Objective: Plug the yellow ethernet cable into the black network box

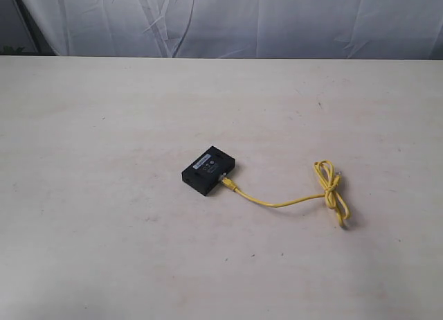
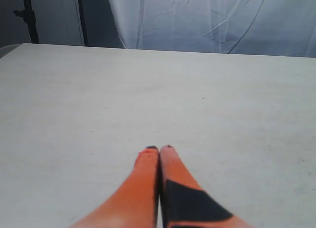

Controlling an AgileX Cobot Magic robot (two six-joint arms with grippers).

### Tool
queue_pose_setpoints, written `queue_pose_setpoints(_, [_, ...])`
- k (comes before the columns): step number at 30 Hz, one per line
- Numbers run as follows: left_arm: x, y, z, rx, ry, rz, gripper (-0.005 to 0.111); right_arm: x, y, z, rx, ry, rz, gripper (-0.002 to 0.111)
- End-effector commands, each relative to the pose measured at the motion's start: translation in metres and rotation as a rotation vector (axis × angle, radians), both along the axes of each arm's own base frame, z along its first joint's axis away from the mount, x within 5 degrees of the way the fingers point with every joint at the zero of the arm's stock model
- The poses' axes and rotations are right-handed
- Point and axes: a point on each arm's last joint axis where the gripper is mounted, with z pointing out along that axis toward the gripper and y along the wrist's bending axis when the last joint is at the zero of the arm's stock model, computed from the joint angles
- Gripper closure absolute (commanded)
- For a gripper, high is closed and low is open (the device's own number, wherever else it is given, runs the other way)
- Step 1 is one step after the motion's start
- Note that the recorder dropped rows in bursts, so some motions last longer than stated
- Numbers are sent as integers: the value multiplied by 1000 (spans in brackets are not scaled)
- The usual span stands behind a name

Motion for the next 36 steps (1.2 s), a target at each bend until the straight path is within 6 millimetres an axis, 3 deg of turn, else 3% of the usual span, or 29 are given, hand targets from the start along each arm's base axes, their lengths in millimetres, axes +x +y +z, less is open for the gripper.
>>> queue_pose_setpoints(1, [0,0,0,2,-14,2,107,-1,-1,-1,2,-4,-7,109])
queue_pose_setpoints(14, [0,0,0,8,-14,0,107,-4,-4,-4,-10,-23,-42,109])
queue_pose_setpoints(22, [0,0,0,8,-14,0,107,-21,-7,-49,-16,-40,-65,109])
queue_pose_setpoints(28, [0,0,0,8,-14,0,107,-39,-8,-106,-16,-49,-81,109])
queue_pose_setpoints(32, [0,0,0,8,-14,0,107,-39,-8,-127,-9,-10,-86,109])
queue_pose_setpoints(36, [0,0,0,12,-13,0,107,-39,-8,-131,-10,32,-86,109])
